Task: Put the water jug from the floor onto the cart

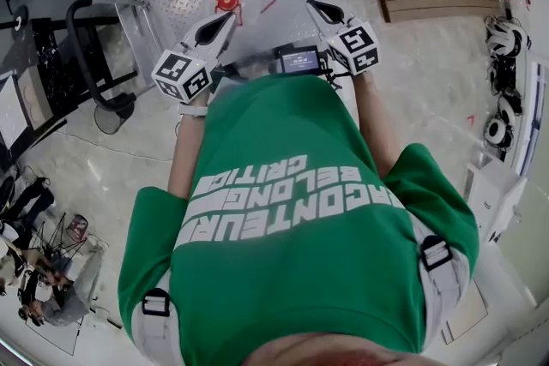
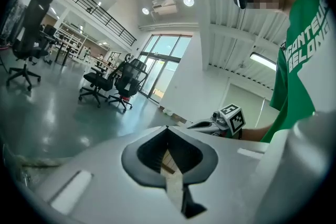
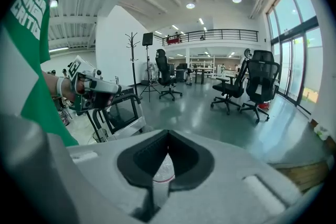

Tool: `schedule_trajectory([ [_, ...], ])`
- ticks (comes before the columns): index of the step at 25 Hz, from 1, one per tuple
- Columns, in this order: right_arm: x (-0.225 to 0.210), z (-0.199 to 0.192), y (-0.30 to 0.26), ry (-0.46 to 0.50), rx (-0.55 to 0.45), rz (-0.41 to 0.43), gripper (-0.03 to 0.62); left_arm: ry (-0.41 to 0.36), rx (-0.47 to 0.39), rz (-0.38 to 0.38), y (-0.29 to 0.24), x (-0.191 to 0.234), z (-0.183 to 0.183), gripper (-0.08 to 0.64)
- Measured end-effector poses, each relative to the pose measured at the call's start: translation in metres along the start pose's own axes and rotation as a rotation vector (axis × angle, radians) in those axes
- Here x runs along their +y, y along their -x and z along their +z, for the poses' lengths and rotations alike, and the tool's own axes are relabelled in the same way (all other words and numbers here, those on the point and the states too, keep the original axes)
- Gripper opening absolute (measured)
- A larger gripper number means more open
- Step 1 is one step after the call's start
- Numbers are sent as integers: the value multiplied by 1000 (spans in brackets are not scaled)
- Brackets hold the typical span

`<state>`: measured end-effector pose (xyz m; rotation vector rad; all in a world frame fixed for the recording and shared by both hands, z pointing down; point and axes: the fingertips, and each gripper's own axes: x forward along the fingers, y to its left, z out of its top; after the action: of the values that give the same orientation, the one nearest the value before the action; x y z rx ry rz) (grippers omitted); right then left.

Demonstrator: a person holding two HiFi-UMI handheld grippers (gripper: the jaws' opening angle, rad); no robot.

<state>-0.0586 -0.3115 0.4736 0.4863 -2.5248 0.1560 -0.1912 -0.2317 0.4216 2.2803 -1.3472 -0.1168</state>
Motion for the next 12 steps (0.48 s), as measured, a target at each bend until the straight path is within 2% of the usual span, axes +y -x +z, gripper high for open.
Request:
schedule_trajectory([
  [12, -3, -18, 21, -76, -25, -37, -6, -17, 41, -29, -18, -10, -5, 11],
])
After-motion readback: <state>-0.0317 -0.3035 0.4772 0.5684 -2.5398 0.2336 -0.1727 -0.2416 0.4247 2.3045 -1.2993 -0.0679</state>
